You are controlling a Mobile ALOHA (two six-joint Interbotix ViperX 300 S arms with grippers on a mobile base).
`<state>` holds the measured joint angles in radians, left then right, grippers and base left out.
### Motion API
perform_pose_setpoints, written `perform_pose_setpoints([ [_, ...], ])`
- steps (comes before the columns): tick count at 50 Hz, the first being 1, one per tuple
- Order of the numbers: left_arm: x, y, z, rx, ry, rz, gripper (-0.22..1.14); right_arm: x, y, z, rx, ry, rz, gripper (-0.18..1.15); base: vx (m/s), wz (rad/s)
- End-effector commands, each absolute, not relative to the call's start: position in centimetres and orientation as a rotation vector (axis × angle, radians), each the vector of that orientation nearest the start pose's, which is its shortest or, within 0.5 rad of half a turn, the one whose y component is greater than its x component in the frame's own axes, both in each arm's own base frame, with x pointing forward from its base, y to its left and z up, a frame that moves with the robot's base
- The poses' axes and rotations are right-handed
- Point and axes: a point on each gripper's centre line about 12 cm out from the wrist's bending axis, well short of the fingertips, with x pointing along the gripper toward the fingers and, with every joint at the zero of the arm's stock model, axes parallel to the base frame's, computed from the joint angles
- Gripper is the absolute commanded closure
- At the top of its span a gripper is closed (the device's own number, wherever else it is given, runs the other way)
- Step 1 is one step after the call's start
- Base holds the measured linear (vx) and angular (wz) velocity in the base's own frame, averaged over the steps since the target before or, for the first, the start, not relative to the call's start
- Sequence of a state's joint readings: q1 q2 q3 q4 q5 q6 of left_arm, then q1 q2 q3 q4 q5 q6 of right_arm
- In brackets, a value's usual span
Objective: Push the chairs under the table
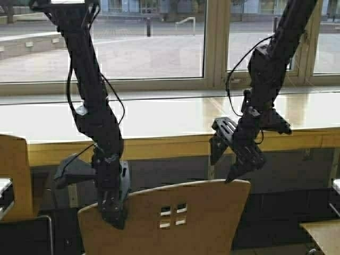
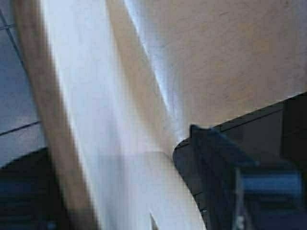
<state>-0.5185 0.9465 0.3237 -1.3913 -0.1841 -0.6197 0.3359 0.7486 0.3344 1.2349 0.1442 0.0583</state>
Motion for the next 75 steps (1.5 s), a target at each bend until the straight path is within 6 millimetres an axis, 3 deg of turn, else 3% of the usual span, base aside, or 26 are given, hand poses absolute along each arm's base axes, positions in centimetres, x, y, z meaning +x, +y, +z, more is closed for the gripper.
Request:
perform_pose_setpoints([
  [1,37.8,-18.9,-13.3,-1.359,0.927,0.859,0.02,40.8,16.2,-5.6,1.013,1.214,-0.350,0.04,0.00,0.00],
  [9,37.9,-19.0,-13.3,-1.360,0.929,0.856,0.02,40.8,16.1,-6.4,1.008,1.218,-0.362,0.04,0.00,0.00],
  [22,37.6,-18.8,-13.6,-1.350,0.933,0.863,0.02,41.3,16.2,-10.2,0.999,1.254,-0.388,0.04,0.00,-0.01],
  [41,38.7,-18.4,-13.9,-1.370,0.915,0.865,0.02,44.0,17.8,-14.4,1.024,1.285,-0.340,0.06,0.00,0.01],
  [44,38.9,-18.2,-13.9,-1.374,0.910,0.866,0.05,44.0,18.0,-15.1,1.026,1.299,-0.335,0.11,0.00,0.01],
  [48,39.3,-18.1,-13.9,-1.380,0.903,0.865,0.14,44.1,18.2,-15.7,1.029,1.311,-0.331,0.28,0.00,0.01],
  [56,39.6,-17.8,-14.1,-1.388,0.897,0.871,0.53,44.1,18.3,-16.3,1.030,1.324,-0.326,0.82,0.01,0.00],
  [59,39.6,-17.7,-14.1,-1.389,0.896,0.875,0.67,43.9,18.3,-16.3,1.032,1.336,-0.324,0.97,0.01,0.04],
  [65,39.9,-17.5,-14.0,-1.408,0.884,0.885,0.88,43.7,18.4,-16.4,1.032,1.346,-0.320,0.94,0.04,0.07],
  [75,40.6,-17.3,-13.6,-1.417,0.874,0.874,0.88,42.7,18.6,-16.1,1.021,1.377,-0.318,0.93,0.10,0.05],
])
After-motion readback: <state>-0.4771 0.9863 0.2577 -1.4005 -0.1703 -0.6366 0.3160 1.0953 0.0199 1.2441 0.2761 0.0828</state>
